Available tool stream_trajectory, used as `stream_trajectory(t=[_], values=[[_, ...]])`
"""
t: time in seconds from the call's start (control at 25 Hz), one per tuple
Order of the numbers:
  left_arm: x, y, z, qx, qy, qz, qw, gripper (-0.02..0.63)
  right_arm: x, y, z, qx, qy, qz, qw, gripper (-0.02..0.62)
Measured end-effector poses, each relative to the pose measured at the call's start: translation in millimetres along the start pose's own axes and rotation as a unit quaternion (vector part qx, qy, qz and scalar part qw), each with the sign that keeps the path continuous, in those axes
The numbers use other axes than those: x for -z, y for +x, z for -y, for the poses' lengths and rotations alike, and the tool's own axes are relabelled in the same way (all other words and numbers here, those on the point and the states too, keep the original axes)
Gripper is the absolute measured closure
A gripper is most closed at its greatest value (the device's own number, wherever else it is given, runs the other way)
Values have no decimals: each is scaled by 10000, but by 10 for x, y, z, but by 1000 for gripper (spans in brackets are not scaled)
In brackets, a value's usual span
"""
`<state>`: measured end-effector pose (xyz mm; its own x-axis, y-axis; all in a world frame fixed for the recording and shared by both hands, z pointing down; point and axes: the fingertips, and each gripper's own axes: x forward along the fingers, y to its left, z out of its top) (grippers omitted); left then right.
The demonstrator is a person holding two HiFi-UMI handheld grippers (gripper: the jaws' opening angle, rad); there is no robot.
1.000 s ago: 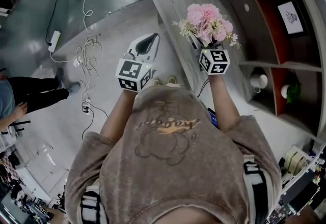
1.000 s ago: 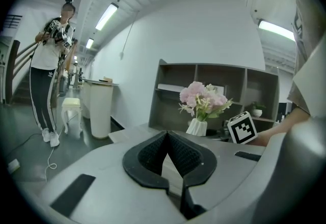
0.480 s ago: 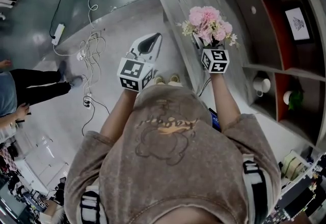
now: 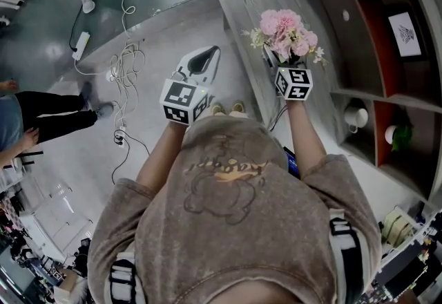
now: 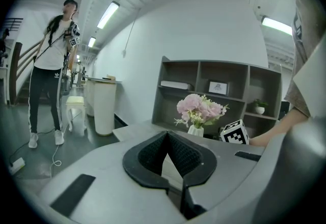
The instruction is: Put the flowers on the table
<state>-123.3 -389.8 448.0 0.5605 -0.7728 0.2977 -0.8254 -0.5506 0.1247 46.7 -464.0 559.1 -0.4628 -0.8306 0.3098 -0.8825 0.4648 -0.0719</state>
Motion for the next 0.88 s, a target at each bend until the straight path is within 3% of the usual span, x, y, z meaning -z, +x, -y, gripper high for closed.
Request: stream_trajectory(t=[0.88], values=[[67, -8, 23, 58, -123, -31, 9999, 589, 131, -8, -30, 43, 104, -261, 9996, 249]])
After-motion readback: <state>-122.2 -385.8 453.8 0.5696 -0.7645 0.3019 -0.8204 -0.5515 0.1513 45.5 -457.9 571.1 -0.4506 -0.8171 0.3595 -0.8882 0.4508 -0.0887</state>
